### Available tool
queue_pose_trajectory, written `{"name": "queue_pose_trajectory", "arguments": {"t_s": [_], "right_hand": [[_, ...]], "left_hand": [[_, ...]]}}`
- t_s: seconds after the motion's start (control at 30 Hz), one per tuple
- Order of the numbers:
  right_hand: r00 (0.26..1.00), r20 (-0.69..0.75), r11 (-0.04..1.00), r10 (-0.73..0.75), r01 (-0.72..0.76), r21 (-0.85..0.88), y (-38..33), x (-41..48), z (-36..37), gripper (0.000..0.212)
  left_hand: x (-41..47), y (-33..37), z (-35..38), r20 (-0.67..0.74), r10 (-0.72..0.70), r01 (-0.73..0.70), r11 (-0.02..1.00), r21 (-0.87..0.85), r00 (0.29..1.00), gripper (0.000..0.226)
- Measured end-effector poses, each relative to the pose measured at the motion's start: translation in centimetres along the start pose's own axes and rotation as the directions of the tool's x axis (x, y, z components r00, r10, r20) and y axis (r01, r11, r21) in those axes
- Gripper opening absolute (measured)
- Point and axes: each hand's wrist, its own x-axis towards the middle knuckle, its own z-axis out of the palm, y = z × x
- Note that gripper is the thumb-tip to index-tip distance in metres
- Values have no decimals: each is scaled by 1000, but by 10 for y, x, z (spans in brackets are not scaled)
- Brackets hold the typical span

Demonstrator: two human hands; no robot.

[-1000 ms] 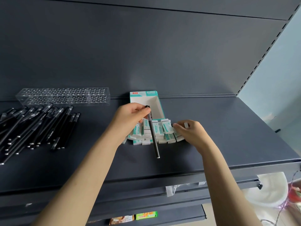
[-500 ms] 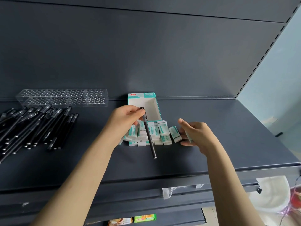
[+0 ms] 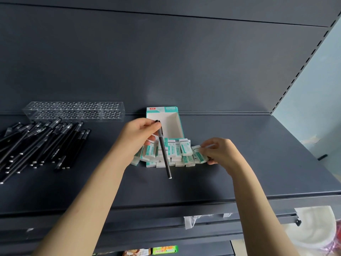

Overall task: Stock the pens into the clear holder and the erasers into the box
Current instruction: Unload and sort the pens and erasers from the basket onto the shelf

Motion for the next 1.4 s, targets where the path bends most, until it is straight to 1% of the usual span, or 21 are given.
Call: {"name": "queue_pose_trajectory", "arguments": {"t_s": [0.07, 0.1, 0.13, 0.2, 0.27, 0.3, 0.33, 0.37, 0.47, 0.53, 0.63, 0.73, 0.87, 0.93, 1.03, 1.13, 1.23, 1.3, 1.4], "right_hand": [[1000, 16, 1000, 6, -6, 5, -1, -1, 3, 11], [1000, -7, 1000, -5, 5, -27, -2, -2, 4, 13], [998, -58, 995, -37, 31, -95, -5, -1, 5, 16], [969, -195, 965, -155, 106, -241, -15, 0, 8, 19], [912, -307, 947, -272, 197, -254, -33, 0, 17, 17], [887, -330, 938, -323, 254, -235, -44, -1, 23, 15], [870, -322, 923, -374, 313, -225, -56, -2, 32, 13], [859, -285, 901, -425, 371, -226, -68, -5, 43, 13], [837, -95, 829, -539, 507, -235, -98, -15, 84, 12], [812, 10, 793, -583, 572, -208, -115, -19, 116, 10], [767, 110, 748, -632, 641, -174, -137, -24, 164, 10], [758, 157, 744, -633, 652, -148, -153, -28, 206, 13], [812, 140, 794, -566, 583, -169, -164, -30, 257, 10], [825, 136, 803, -549, 565, -190, -166, -32, 279, 15], [837, 161, 794, -522, 546, -266, -163, -34, 305, 30], [868, 176, 795, -464, 496, -349, -155, -35, 320, 36], [875, 168, 785, -453, 481, -391, -150, -35, 324, 36], [875, 156, 783, -458, 481, -394, -151, -33, 325, 34], [845, 99, 765, -525, 519, -382, -161, -28, 324, 28]], "left_hand": [[0, -2, -6, -3, -18, 18, 998, -57, 1000, 10], [0, -3, -11, -4, -27, 26, 996, -88, 1000, 11], [1, -4, -16, -10, -37, 35, 992, -117, 999, 12], [1, -6, -28, -43, -57, 49, 984, -169, 997, 15], [2, -7, -40, -77, -66, 49, 977, -205, 995, 16], [3, -7, -46, -87, -62, 42, 976, -213, 994, 16], [3, -7, -54, -95, -54, 32, 976, -214, 994, 16], [3, -7, -63, -107, -45, 21, 977, -210, 993, 15], [7, -7, -102, -167, -8, -19, 987, -159, 986, 11], [12, -11, -139, -209, 34, -48, 997, -62, 977, 9], [21, -22, -198, -236, 110, -67, 981, 181, 966, 8], [32, -37, -243, -227, 147, -50, 922, 385, 963, 8], [53, -60, -282, -184, 170, -49, 850, 525, 968, 12], [60, -71, -291, -158, 194, -65, 804, 591, 968, 19], [68, -80, -299, -151, 213, -72, 771, 633, 965, 23], [73, -86, -302, -114, 239, -107, 746, 658, 964, 24], [76, -91, -304, -61, 260, -152, 722, 674, 964, 19], [75, -92, -306, -46, 274, -176, 728, 662, 961, 18], [69, -90, -314, -42, 315, -211, 721, 660, 948, 20]]}}
